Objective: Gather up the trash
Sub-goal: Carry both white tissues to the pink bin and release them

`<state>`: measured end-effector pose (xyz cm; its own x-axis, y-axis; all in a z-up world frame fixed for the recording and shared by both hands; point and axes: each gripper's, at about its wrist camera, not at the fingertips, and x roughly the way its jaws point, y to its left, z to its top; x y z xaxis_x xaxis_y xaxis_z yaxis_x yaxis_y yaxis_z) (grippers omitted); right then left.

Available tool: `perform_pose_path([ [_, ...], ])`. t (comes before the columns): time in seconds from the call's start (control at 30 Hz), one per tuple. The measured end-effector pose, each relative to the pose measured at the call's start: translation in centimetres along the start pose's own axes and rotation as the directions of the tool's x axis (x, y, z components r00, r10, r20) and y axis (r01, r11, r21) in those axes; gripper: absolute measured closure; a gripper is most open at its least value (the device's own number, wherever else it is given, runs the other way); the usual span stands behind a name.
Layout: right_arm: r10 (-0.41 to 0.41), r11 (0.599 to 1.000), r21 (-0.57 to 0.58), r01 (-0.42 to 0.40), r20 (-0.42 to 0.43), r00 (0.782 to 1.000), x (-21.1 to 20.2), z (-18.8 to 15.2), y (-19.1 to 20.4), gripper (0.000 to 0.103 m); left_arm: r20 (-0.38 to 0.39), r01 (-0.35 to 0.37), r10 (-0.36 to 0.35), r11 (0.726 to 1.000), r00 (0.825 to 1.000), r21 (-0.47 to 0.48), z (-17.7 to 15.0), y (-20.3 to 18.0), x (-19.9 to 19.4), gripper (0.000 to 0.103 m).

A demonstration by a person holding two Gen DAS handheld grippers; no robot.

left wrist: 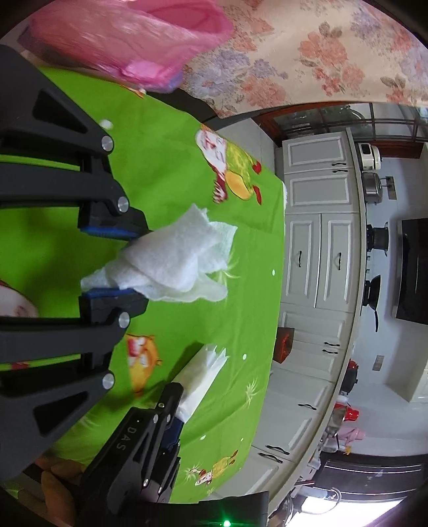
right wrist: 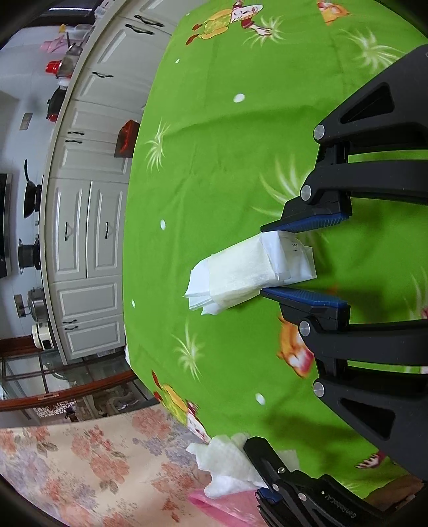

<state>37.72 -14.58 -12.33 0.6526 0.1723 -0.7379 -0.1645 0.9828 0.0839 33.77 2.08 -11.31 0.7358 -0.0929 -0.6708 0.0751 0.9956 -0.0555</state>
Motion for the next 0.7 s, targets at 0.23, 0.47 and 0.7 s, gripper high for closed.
perform_pose_path([
  [0.23,0.003,0.999,-0.037,-0.003,0.010,1.000,-1.7,-2.1,2.0,0.071,0.014,-0.007,0.007,0.999,1.000,-0.035,-2.9,2.2,-2.4,0.080],
  [0.47,0.042,0.997,-0.063,-0.041,0.012,0.999,-3.7,-4.5,3.4,0.071,0.035,-0.019,0.021,0.998,0.999,-0.052,-5.6,3.7,-4.9,0.080],
  [0.7,0.082,0.992,-0.093,-0.080,0.012,0.997,-5.6,-6.7,5.0,0.071,0.055,-0.031,0.035,0.997,0.998,-0.076,-7.4,5.0,-7.0,0.080],
])
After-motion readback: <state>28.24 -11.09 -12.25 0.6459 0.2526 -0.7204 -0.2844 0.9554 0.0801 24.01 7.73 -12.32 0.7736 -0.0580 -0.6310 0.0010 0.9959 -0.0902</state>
